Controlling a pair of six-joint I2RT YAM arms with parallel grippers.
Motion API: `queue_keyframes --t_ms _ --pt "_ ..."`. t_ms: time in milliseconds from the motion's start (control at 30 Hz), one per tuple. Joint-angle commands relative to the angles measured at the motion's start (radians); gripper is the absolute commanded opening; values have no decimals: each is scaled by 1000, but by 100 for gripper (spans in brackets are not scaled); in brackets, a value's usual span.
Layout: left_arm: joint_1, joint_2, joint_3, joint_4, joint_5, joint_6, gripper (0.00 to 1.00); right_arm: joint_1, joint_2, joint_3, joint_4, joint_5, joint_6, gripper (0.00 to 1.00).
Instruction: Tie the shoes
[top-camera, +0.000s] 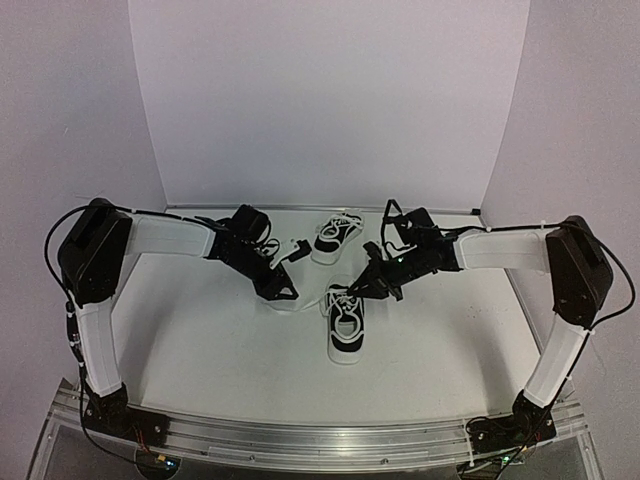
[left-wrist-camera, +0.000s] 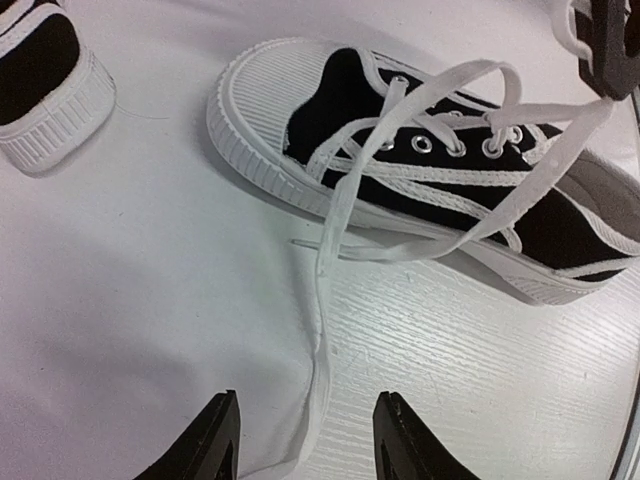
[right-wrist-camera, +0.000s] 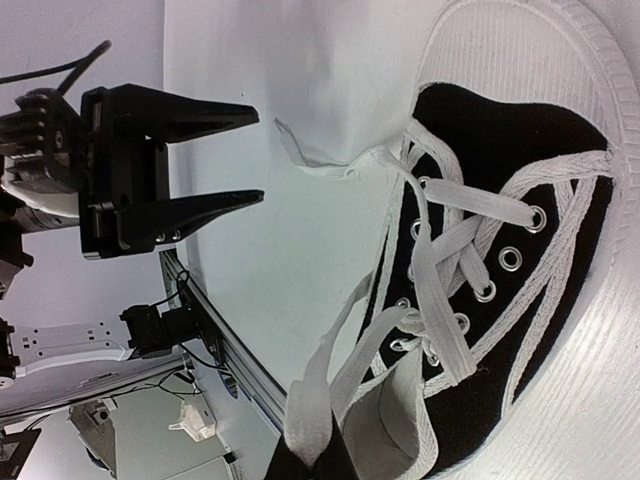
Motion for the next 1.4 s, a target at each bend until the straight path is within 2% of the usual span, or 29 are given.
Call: queue_keyframes --t_ms 0,467,567,633,700,800,1133,1367 --pt "-12 31 61 -93 -5 69 49 6 20 42 -4 10 -17 0" --pt "-105 162 143 -147 -170 118 51 7 18 46 -14 28 -13 0" --pt "-114 183 154 -146 -224 107 43 7 15 46 -16 35 -13 0" --pt "-114 184 157 -142 -260 82 30 7 11 46 -18 38 -14 0" --pt "-113 158 143 -128 -267 71 15 7 12 48 -19 43 -14 0" --pt "-112 97 123 -124 -264 46 1 7 15 56 -21 54 -15 0" --pt "-123 -189 5 -188 -224 -98 0 6 33 77 -25 93 -10 0" --pt "-251 -408 -52 -354 -153 -78 0 -2 50 99 -29 113 -4 0"
